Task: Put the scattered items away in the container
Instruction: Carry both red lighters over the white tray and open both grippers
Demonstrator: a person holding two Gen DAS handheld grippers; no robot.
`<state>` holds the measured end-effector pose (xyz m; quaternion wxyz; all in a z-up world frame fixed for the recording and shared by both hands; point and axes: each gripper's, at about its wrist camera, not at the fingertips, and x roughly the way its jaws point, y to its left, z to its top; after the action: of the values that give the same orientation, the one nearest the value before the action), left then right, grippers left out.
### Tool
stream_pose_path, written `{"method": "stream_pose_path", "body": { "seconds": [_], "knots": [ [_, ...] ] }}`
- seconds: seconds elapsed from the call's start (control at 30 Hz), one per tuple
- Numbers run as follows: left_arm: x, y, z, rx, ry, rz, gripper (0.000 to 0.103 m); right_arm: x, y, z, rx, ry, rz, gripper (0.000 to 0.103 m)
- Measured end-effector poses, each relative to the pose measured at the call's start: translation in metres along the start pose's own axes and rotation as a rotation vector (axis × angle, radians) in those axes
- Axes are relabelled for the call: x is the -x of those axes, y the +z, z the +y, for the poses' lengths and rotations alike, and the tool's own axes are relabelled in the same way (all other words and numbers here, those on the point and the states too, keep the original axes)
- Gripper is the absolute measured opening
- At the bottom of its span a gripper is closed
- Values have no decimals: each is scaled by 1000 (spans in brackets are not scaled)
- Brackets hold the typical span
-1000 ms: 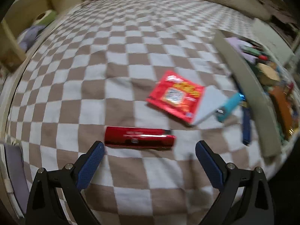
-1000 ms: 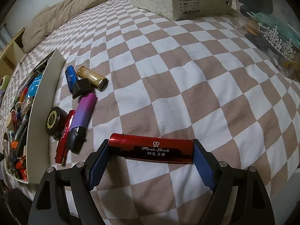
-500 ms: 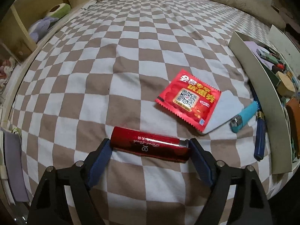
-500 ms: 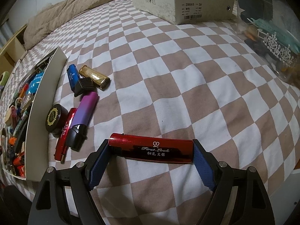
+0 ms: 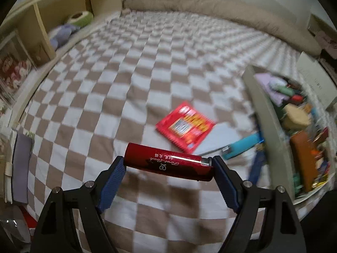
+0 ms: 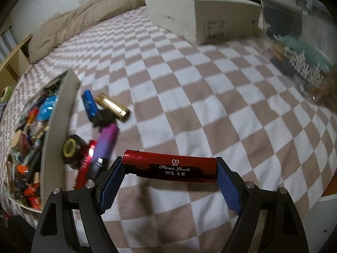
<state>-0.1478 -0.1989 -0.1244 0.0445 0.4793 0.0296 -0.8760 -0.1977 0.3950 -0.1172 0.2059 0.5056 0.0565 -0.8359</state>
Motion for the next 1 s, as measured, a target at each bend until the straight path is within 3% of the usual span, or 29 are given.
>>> {"method": "stream_pose_path", "body": {
  "seconds": [0.4, 0.6, 1.0],
  "knots": [
    [43, 10, -70, -32, -219, -84, 83, 51, 8, 66, 134, 114, -114, 84],
    [49, 6, -102, -52, -277, -87, 83, 55, -1, 98, 190, 189, -100, 84],
    [50, 6, -138, 33, -377, -85, 83, 45, -17, 172, 338, 294, -50, 84]
  ]
}}
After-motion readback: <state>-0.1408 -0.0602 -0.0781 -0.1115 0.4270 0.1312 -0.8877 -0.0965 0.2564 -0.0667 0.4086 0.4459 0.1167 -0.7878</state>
